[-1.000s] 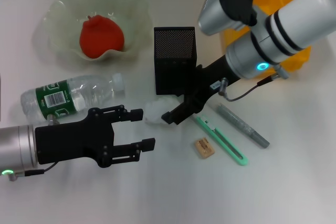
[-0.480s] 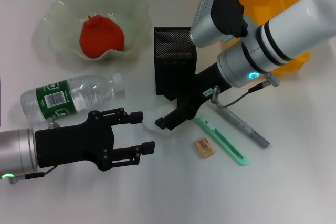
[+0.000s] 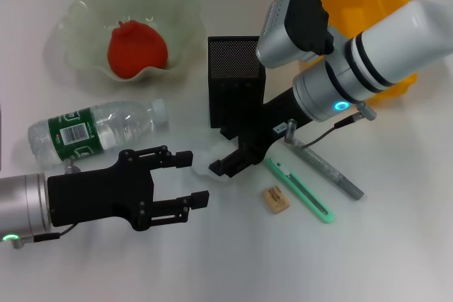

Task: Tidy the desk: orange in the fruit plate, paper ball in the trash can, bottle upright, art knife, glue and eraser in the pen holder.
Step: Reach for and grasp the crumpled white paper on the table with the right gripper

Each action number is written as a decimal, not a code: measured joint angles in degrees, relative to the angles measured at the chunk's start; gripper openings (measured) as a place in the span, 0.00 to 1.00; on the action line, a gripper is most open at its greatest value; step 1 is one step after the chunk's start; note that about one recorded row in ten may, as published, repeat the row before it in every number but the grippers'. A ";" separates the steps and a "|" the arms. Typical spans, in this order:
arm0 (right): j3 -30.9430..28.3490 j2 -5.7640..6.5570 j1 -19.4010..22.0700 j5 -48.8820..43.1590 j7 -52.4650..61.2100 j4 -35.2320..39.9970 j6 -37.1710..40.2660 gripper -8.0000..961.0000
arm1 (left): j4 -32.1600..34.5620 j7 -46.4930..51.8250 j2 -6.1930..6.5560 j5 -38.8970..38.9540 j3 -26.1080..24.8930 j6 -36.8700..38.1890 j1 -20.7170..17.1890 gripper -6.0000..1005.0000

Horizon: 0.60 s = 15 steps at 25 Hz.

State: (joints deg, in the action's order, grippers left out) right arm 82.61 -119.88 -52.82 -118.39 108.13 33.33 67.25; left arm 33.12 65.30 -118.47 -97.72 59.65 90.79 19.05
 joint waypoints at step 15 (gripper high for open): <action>-0.07 0.00 0.85 0.53 0.01 0.09 -0.01 0.53 | -0.43 0.00 0.00 0.07 -1.04 0.01 0.02 0.72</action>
State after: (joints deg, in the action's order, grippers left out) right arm 82.54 -119.88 -51.97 -117.86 108.13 33.42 67.24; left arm 32.69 65.30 -118.48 -97.65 58.61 90.80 19.07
